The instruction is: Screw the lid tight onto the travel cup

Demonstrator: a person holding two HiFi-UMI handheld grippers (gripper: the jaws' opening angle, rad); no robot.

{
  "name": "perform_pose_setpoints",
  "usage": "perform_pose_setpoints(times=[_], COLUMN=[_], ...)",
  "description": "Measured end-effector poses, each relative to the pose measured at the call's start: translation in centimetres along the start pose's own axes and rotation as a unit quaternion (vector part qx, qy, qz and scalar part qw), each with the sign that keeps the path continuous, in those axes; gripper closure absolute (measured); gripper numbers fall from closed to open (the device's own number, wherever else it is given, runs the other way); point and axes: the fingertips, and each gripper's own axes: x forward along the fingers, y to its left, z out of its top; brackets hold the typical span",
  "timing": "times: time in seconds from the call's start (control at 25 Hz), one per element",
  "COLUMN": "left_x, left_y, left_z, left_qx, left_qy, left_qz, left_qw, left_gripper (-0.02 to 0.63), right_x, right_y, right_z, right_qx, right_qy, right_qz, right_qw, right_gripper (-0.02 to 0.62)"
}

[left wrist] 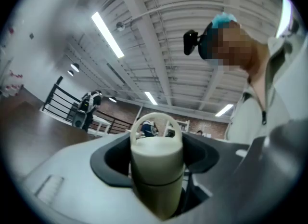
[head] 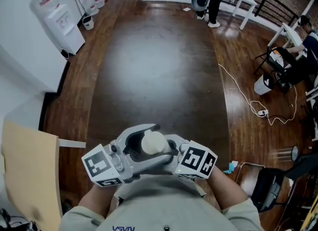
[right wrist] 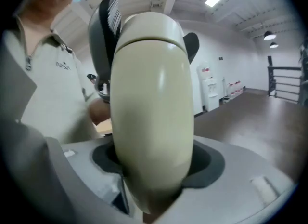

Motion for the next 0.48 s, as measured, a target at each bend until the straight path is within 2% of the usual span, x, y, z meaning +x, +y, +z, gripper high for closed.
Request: perform_pose_setpoints(times=[0.08, 0.12, 0.2, 0.28, 0.4, 0.48], left_x=[0.2, 0.3, 0.3, 0.2, 0.2, 0.2], left_y=[-1.3, -2.1, -3.4, -4.3, -5.3, -5.7], left_z=[0.4, 0.6, 1.1, 1.5, 2.0, 2.1], left_qx=[-0.026, -0.038, -0.063, -0.089, -0.123, -0.143], left_qy=[0.002, 0.004, 0.005, 0.005, 0.001, -0.001], left_qz=[-0.075, -0.117, -0.196, -0.262, -0.334, -0.366], left_qw=[0.9968, 0.9924, 0.9785, 0.961, 0.9345, 0.9196], left_gripper=[0.301, 0.301, 0.301, 0.301, 0.301, 0.302], right_x=[-0.6, -1.1, -1.9, -2.6, -3.3, -3.5], right_y=[2.3, 3.5, 5.7, 7.4, 9.0, 9.7], right_z=[0.5, 0.7, 1.4, 2.0, 2.6, 2.8], right_qx=[0.014, 0.021, 0.035, 0.046, 0.049, 0.048], right_qy=[-0.009, -0.014, -0.028, -0.04, -0.051, -0.053], right_qz=[0.088, 0.131, 0.212, 0.276, 0.338, 0.355], right_qw=[0.996, 0.991, 0.976, 0.959, 0.939, 0.932], right_gripper=[0.287, 0.287, 0.287, 0.287, 0.287, 0.287])
